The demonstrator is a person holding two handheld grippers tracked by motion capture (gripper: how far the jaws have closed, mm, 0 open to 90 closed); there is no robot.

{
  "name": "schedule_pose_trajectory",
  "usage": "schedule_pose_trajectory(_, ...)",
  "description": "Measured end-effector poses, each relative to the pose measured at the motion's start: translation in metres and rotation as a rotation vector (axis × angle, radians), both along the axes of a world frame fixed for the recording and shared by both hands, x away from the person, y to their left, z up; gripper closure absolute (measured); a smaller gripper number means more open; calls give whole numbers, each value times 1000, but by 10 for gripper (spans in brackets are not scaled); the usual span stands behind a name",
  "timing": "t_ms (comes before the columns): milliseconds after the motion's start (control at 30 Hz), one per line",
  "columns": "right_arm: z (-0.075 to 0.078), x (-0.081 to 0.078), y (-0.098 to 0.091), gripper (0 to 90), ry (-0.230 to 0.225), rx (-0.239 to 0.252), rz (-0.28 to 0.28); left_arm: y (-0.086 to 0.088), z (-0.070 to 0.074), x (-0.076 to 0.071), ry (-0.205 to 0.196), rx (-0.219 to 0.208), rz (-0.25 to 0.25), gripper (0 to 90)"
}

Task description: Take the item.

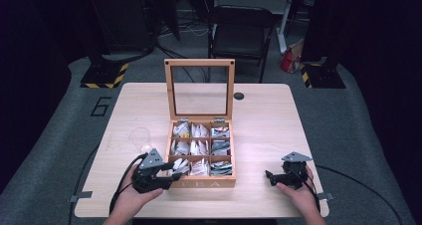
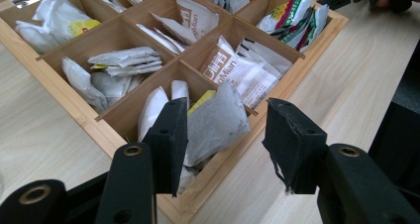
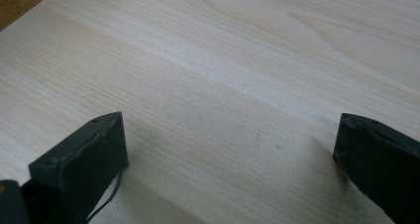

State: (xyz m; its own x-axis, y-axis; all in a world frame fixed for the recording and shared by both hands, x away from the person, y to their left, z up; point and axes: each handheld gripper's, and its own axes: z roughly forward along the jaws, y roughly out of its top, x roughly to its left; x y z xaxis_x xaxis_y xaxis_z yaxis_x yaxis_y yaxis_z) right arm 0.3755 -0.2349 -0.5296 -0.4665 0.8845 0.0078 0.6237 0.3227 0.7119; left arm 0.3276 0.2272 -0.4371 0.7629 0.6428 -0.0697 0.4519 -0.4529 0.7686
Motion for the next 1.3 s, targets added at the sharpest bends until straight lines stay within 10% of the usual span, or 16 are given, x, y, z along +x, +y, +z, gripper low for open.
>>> schedule_pose_trajectory(1300,0,0,0,0,0,0,0,-2,-9,5,-2,3,-9,893)
